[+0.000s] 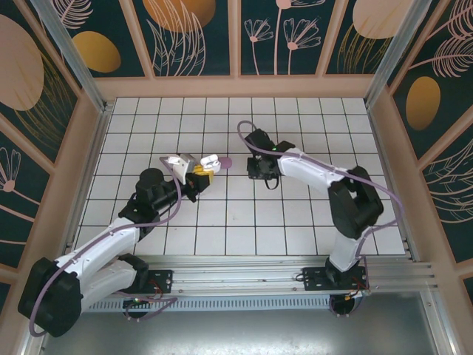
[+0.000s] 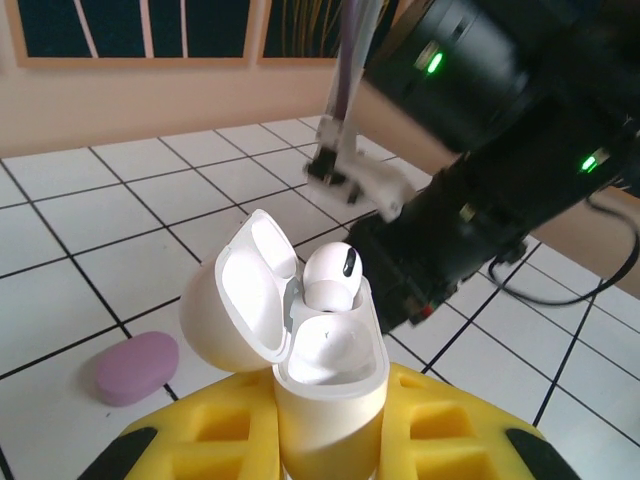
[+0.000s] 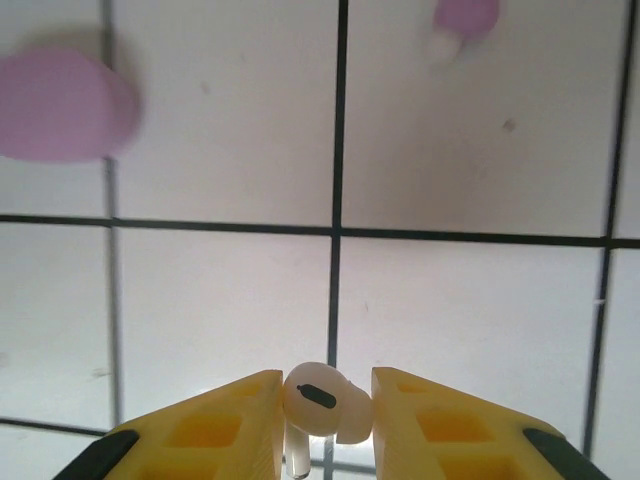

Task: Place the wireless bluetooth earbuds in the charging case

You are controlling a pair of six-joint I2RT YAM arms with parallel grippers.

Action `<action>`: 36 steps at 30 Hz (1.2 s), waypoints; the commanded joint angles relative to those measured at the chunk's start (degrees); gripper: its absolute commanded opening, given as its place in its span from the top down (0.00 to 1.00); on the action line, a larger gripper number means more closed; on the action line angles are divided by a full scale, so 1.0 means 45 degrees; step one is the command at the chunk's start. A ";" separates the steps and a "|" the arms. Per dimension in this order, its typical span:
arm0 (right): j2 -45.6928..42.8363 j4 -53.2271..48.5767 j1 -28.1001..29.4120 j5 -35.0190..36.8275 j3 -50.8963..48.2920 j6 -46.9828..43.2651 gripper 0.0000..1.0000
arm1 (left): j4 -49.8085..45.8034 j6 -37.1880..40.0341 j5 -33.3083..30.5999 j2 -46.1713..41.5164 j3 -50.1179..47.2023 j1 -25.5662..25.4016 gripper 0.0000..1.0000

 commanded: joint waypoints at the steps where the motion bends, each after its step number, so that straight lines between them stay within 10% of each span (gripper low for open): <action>1: -0.1443 -0.0335 0.0168 0.1182 0.0446 0.0190 0.72 | 0.1320 0.0329 0.0767 0.0229 0.0375 0.0008 1.00; 15: -0.6055 0.4735 0.2104 0.3481 -0.1628 -0.1838 0.72 | 0.3046 -0.0537 0.2112 0.1938 0.1159 -0.0099 1.00; 36: -0.6843 0.9774 0.2556 -0.0323 -0.3271 -0.3181 0.71 | 0.3398 -0.1540 0.2075 0.2706 0.2034 -0.0479 1.00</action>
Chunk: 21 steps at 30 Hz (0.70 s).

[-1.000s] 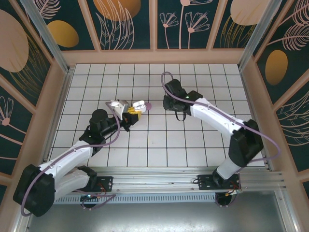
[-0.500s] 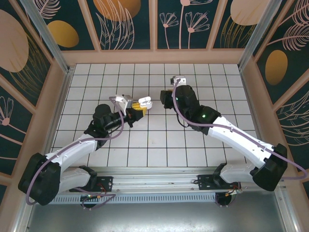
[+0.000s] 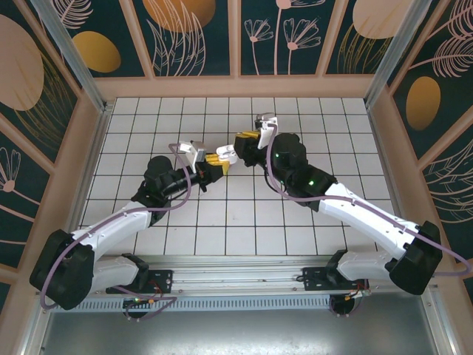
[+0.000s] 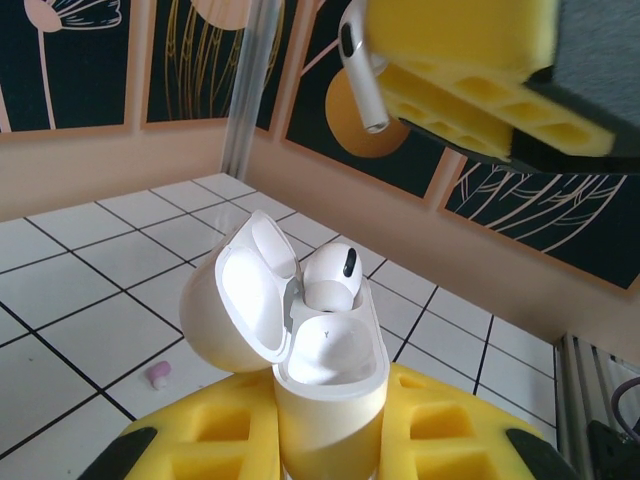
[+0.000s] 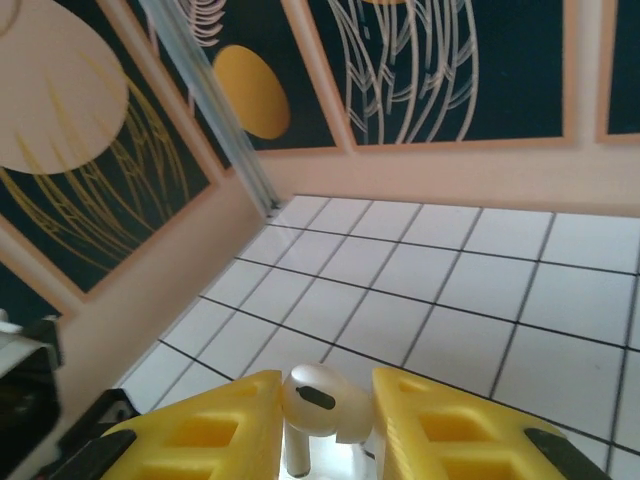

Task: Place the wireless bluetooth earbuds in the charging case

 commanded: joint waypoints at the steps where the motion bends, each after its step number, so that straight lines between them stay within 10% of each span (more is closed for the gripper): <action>1: -0.0088 0.1213 0.0175 -0.0816 -0.0218 -0.0252 0.71 | 0.0484 -0.0519 -0.0171 0.0123 0.0428 -0.0089 1.00; 21: 0.1220 0.1484 0.0505 -0.1517 0.0025 0.0041 0.71 | -0.0180 -0.0413 -0.1231 -0.0098 0.0701 -0.0240 1.00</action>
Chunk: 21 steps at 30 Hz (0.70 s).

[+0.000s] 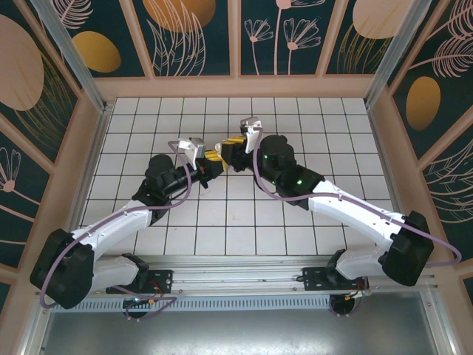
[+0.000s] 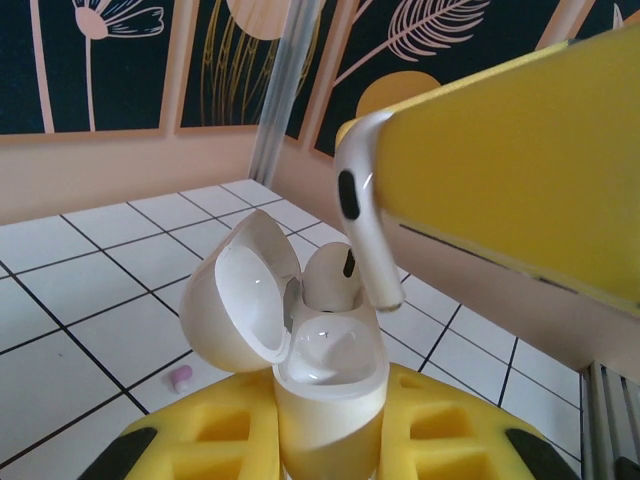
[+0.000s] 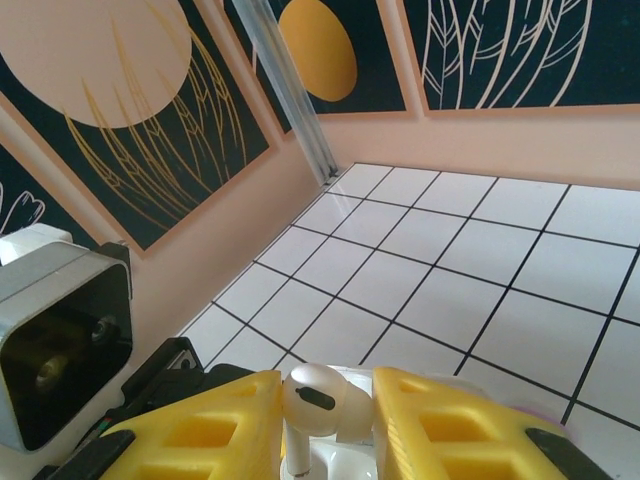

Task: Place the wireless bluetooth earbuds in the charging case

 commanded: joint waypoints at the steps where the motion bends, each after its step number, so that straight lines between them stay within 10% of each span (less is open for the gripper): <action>1: 0.0158 0.0687 0.0134 -0.0195 0.0031 0.0012 0.71 | 0.0072 -0.0150 -0.0221 -0.0184 0.0427 -0.0083 1.00; 21: 0.0491 0.0873 0.0142 0.0381 -0.0013 -0.0297 0.71 | 0.0977 -0.0213 0.0340 -0.0451 0.0026 -0.0098 1.00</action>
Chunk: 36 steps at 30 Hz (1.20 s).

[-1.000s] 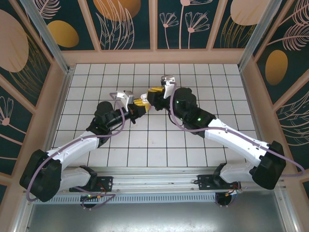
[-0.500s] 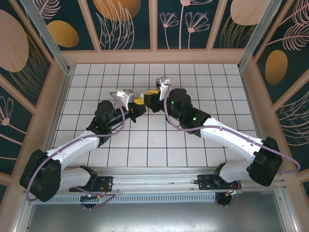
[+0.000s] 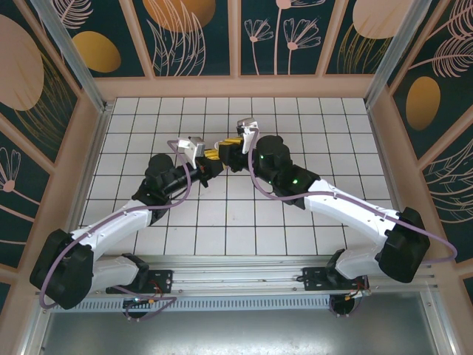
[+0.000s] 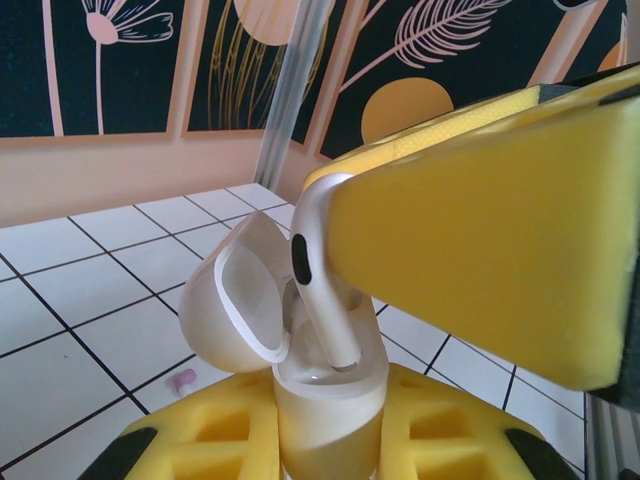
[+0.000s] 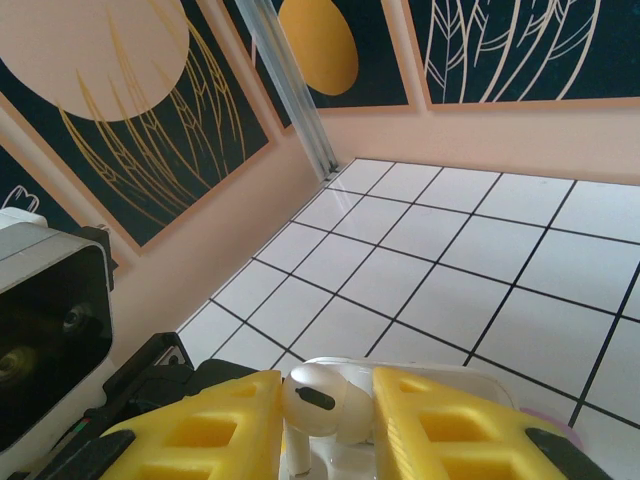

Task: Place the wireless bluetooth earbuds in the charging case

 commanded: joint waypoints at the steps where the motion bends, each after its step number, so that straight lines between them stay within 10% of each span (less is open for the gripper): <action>1: 0.0049 0.0518 0.0068 0.0260 -0.0041 -0.0346 0.71 | 0.1055 -0.0075 0.0512 -0.0438 -0.0077 -0.0083 1.00; 36: -0.0860 0.1776 0.0517 -0.0999 -0.1929 -0.1895 0.74 | 0.1996 0.0133 0.0263 -0.0834 -0.0276 -0.0073 1.00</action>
